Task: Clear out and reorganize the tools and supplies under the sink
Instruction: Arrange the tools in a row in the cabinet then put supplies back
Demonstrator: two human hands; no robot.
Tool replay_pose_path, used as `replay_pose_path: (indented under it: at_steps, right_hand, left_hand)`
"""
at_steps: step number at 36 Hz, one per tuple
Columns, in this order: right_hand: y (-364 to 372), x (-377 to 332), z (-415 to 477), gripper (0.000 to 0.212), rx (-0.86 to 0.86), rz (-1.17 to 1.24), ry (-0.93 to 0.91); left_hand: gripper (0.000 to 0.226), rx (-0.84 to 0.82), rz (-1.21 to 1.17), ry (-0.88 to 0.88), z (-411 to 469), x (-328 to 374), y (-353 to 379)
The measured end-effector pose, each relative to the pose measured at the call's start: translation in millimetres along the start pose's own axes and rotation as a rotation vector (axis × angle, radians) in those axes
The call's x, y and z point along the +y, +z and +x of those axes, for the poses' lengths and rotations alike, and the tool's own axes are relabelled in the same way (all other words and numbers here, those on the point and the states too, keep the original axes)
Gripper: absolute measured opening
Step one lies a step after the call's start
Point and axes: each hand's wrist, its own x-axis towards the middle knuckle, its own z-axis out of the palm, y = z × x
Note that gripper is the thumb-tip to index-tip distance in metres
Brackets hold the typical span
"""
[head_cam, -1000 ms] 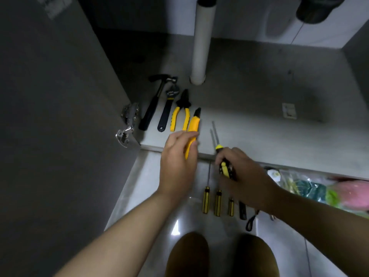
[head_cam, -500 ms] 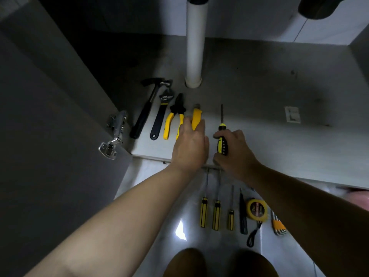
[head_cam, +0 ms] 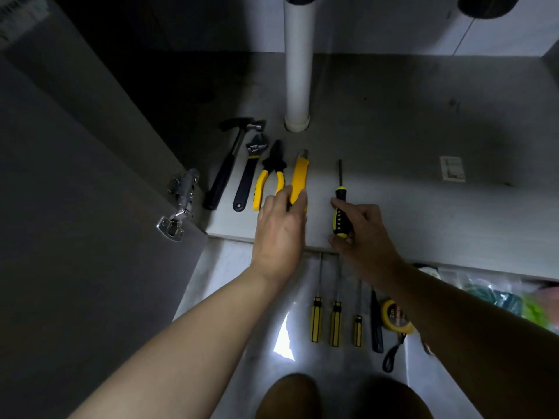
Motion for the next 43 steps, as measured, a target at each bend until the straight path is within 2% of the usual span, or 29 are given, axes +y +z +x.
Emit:
replay_pose_path:
  at_steps: [21,27,30,34,38,43]
  right_hand:
    - [-2.5,1.6,1.6,0.068,-0.040,0.037,0.011]
    - [-4.0,-2.2,1.7,0.071,-0.049,0.031,0.007]
    - [-3.5,-8.3,2.1,0.069,-0.026,-0.030,-0.016]
    - [1.6,-18.5,12.9,0.067,0.031,-0.060,-0.007]
    - [9.9,-30.0,28.9,0.065,0.085,-0.062,0.012]
    - [18.4,-38.7,43.0,0.052,0.180,-0.067,0.036]
  left_hand:
    - [0.056,0.043,0.094,-0.028,0.2,0.7,10.5]
    - [0.061,0.103,0.118,-0.053,-11.9,2.9,11.6]
    - [0.057,0.141,0.077,-0.054,-28.7,0.7,15.1]
    - [0.051,0.100,0.053,-0.073,-58.3,-11.5,26.1]
    - [0.052,0.077,0.043,-0.010,-79.8,-24.1,34.4]
    - [0.059,0.042,0.089,-0.041,-78.9,-21.7,37.7]
